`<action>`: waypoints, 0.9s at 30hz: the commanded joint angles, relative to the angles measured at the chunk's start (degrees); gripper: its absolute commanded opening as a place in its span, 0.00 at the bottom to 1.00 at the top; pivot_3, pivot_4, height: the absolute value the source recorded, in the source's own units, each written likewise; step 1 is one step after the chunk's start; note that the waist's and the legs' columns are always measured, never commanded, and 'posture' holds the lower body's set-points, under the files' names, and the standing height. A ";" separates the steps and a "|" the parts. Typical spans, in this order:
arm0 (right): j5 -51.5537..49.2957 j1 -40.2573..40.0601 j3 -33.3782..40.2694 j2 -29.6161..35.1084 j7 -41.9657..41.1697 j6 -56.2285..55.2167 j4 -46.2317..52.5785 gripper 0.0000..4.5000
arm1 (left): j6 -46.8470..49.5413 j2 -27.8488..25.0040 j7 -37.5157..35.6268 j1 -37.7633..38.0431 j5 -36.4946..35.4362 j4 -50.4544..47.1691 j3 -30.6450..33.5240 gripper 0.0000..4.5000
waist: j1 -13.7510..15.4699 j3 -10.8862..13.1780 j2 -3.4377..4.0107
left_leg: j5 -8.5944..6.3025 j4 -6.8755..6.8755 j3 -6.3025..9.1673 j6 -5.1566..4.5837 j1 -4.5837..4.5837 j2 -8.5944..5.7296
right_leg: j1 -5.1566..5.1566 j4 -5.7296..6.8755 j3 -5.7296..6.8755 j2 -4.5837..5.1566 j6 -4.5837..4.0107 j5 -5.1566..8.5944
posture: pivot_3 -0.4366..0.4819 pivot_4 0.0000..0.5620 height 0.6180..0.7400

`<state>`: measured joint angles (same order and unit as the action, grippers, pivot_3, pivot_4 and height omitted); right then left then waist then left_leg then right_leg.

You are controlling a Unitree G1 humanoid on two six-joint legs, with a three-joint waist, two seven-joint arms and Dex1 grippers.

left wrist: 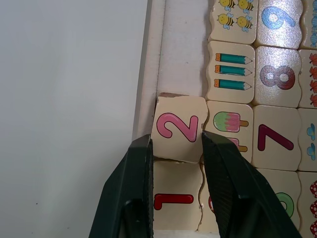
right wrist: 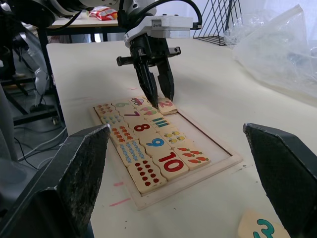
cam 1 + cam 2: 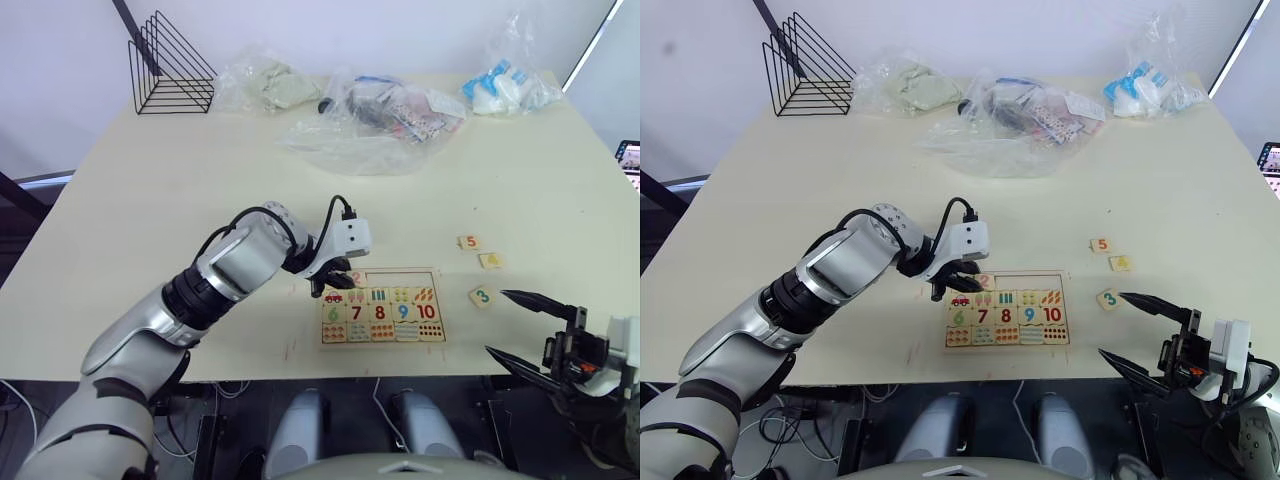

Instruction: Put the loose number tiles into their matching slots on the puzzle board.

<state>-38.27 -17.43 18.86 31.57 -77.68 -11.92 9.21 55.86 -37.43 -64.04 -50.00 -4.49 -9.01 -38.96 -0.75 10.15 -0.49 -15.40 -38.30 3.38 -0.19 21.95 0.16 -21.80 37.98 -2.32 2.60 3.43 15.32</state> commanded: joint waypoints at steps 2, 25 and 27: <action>-0.35 -0.23 0.50 0.00 -0.44 -1.45 0.84 1.00 | -0.29 -0.06 -0.41 -0.36 0.38 -1.66 -0.25 0.32 | 0.00 0.00 0.00 | 0.00 0.00 0.00 0.00 0.00 0.00 | 0.00 0.00 0.00 0.00 0.00 0.00 | 0.48 0.27 1.00; -0.47 -0.91 0.63 -0.14 -1.17 -2.70 -0.36 1.00 | -11.64 1.41 -3.20 -3.89 -4.26 8.18 11.09 0.99 | -0.03 -0.01 0.01 | 0.00 -0.01 -0.02 0.00 -0.01 -0.01 | 0.00 0.01 0.01 0.00 0.00 0.00 | 0.48 0.27 1.00; -0.53 -0.94 0.60 -0.11 -1.17 -2.82 -0.45 1.00 | -15.09 1.40 -4.01 -3.45 -4.45 10.61 12.44 0.99 | 0.00 0.00 0.00 | 0.00 -0.03 -0.01 0.00 0.01 0.00 | 0.00 0.01 0.03 0.00 0.00 0.00 | 0.48 0.27 1.00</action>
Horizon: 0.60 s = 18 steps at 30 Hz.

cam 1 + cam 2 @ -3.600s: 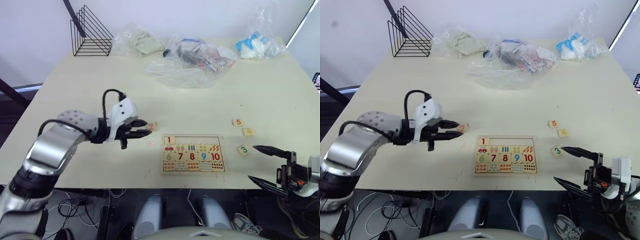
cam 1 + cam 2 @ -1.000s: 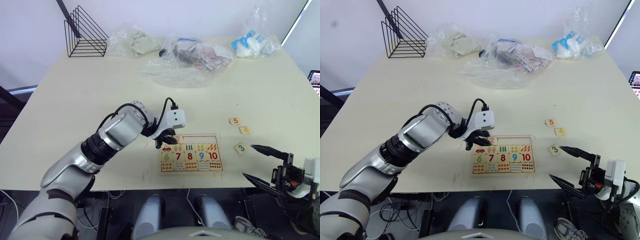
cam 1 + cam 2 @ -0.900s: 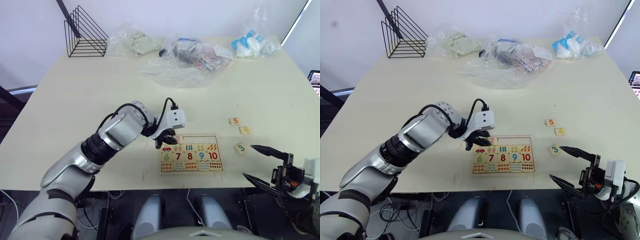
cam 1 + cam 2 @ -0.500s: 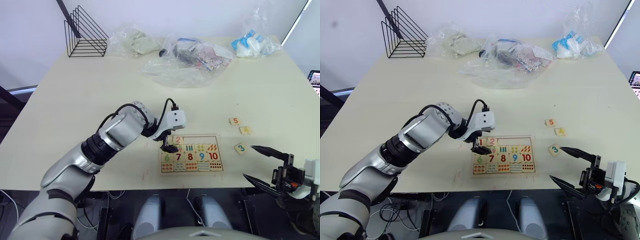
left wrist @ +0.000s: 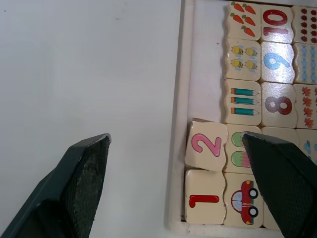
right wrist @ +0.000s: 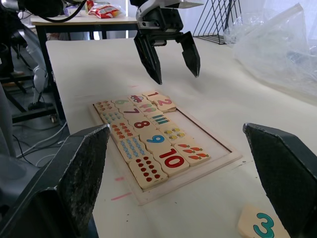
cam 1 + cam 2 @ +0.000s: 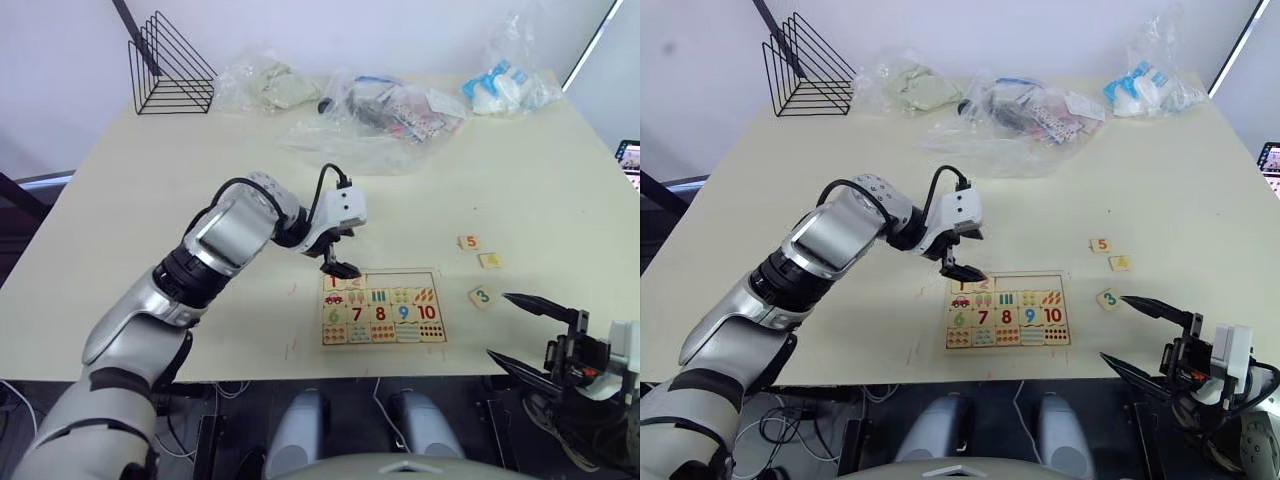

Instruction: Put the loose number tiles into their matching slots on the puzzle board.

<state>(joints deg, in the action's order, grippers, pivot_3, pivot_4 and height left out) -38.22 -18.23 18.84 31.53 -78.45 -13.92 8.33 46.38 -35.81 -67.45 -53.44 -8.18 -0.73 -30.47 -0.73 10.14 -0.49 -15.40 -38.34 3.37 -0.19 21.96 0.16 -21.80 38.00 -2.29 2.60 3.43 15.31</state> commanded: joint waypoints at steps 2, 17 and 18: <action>-0.58 -0.13 0.56 -0.03 -0.38 -0.95 0.33 1.00 | -10.02 0.22 -1.22 0.79 -1.31 5.43 5.86 0.91 | -0.05 0.00 0.00 | 0.00 0.01 -0.01 0.00 -0.02 0.00 | 0.00 0.00 -0.03 0.00 0.00 0.00 | 0.48 0.27 1.00; -0.63 0.72 0.53 0.39 -0.38 -0.61 0.03 1.00 | -23.87 -1.02 -9.97 7.00 0.47 12.84 7.06 0.00 | 0.04 0.00 0.01 | 0.00 -0.01 -0.06 0.00 0.00 -0.02 | 0.01 0.01 0.01 0.00 0.00 -0.01 | 0.48 0.27 1.00; -0.60 0.78 0.54 0.40 -0.37 -0.61 0.01 1.00 | -24.24 -0.66 -9.75 7.17 0.91 13.22 7.01 0.00 | 0.04 0.00 0.01 | 0.00 -0.01 -0.06 0.00 0.00 -0.02 | 0.01 0.01 0.01 0.00 0.00 -0.01 | 0.48 0.27 1.00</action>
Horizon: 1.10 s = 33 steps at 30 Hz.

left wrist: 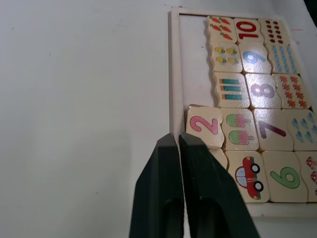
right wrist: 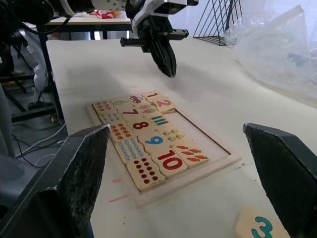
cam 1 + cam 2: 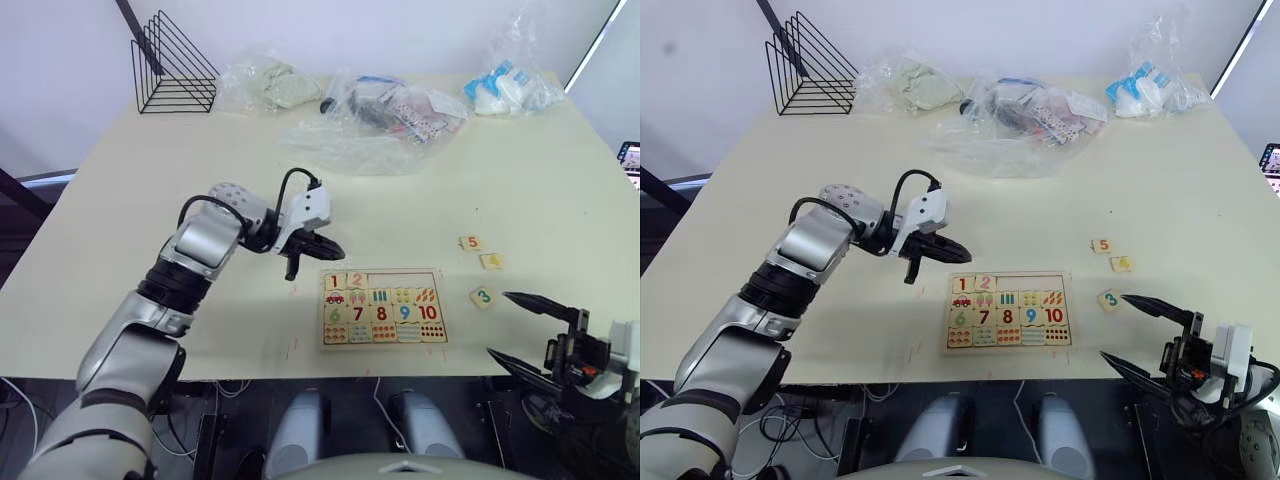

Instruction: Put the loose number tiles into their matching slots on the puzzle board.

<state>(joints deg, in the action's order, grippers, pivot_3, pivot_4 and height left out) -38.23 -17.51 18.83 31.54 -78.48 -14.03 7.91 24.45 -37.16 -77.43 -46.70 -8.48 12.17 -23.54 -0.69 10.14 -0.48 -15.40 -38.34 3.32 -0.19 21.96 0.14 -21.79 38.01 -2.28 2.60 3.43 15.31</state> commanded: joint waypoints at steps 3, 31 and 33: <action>-0.58 0.06 0.67 0.42 -0.21 -0.47 0.58 1.00 | -3.80 1.56 0.37 0.88 2.54 1.36 -0.11 0.00 | -0.04 0.00 0.00 | 0.00 0.00 0.00 0.00 0.00 0.00 | 0.00 0.00 0.00 0.00 0.00 0.00 | 0.48 0.27 1.00; -0.24 -0.76 0.45 -0.16 0.15 -1.20 0.74 1.00 | -5.72 4.28 0.24 2.90 5.85 1.93 0.07 0.00 | -0.06 0.00 0.00 | 0.00 0.00 0.02 0.00 -0.01 0.00 | 0.00 0.02 0.00 0.00 0.00 0.00 | 0.48 0.27 1.00; -0.24 -0.70 0.41 -0.17 0.14 -1.18 0.68 1.00 | -5.61 4.36 0.19 2.89 5.86 1.83 0.07 0.00 | -0.06 0.00 0.00 | 0.00 0.00 0.01 0.00 -0.01 0.00 | 0.00 0.02 0.00 0.00 0.00 0.00 | 0.48 0.27 1.00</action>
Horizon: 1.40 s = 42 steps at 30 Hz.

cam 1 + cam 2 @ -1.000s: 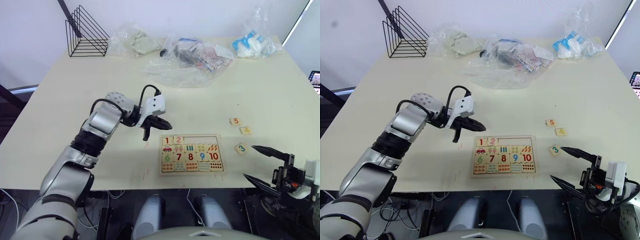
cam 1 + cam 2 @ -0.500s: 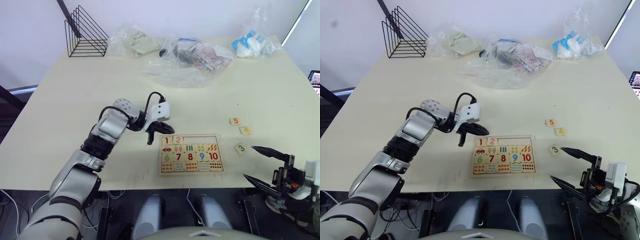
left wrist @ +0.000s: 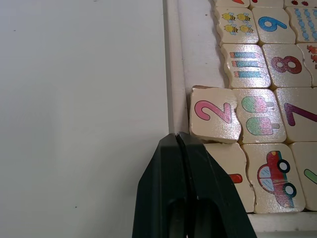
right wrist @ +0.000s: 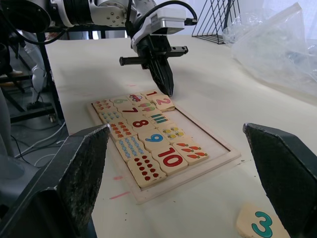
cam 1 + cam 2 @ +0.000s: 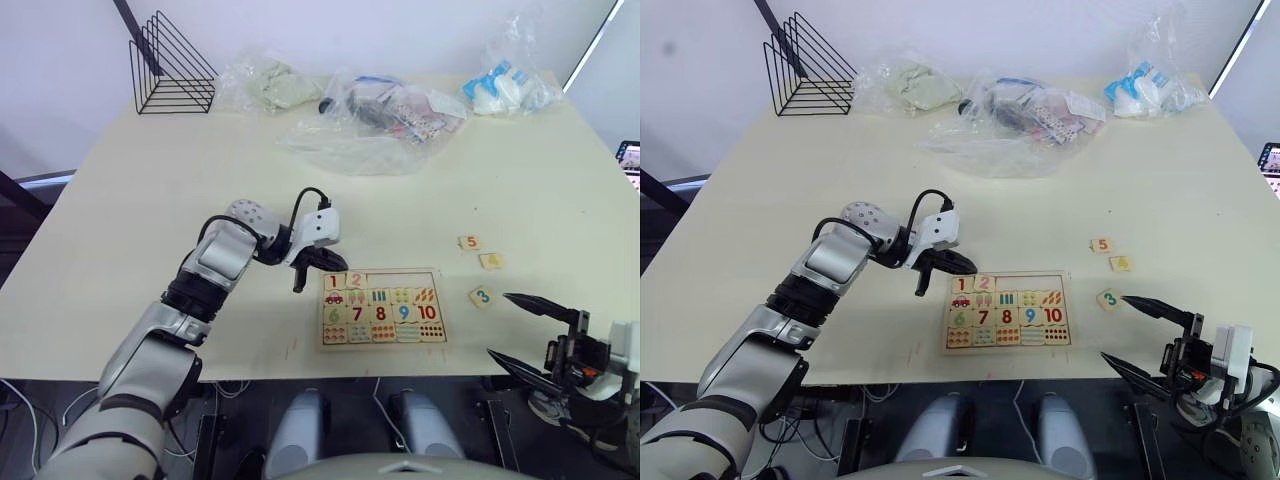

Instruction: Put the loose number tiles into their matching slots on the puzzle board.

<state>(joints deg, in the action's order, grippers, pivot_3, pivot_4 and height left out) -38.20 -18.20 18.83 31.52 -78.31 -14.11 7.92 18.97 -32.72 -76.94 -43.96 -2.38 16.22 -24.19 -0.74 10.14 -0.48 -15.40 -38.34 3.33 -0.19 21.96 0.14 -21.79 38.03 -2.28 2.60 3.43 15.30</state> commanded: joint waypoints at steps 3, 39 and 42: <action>-0.25 -0.10 0.38 -0.20 -0.05 -1.11 0.68 1.00 | -0.01 -0.02 -0.48 0.20 -0.31 -2.48 0.72 0.00 | 0.00 0.00 0.00 | 0.00 0.00 0.00 0.00 0.00 0.00 | 0.00 0.00 0.00 0.00 0.00 0.00 | 0.48 0.27 1.00; -0.56 -1.24 0.66 -0.36 0.27 -0.86 1.07 1.00 | 3.34 0.05 -1.37 1.03 -6.67 -6.66 6.91 0.00 | 0.00 0.00 0.00 | 0.00 0.00 0.02 0.00 0.00 0.01 | 0.00 0.00 0.00 0.00 0.00 0.00 | 0.48 0.27 1.00; -0.96 -1.08 0.94 -0.62 0.79 -0.46 0.73 1.00 | 4.16 -0.38 -1.02 2.11 -9.58 -7.99 9.95 0.00 | -0.02 0.00 0.01 | 0.00 0.00 0.06 0.00 -0.01 0.02 | 0.00 0.01 -0.01 0.00 0.00 0.00 | 0.48 0.27 1.00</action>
<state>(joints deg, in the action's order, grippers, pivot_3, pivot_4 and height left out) -38.20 -19.27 18.83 31.19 -78.02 -14.09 7.96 22.80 -32.42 -78.16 -42.22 -9.58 10.58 -16.97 -0.77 10.14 -0.47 -15.40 -38.34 3.40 -0.19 21.95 0.16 -21.79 38.03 -2.29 2.60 3.43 15.30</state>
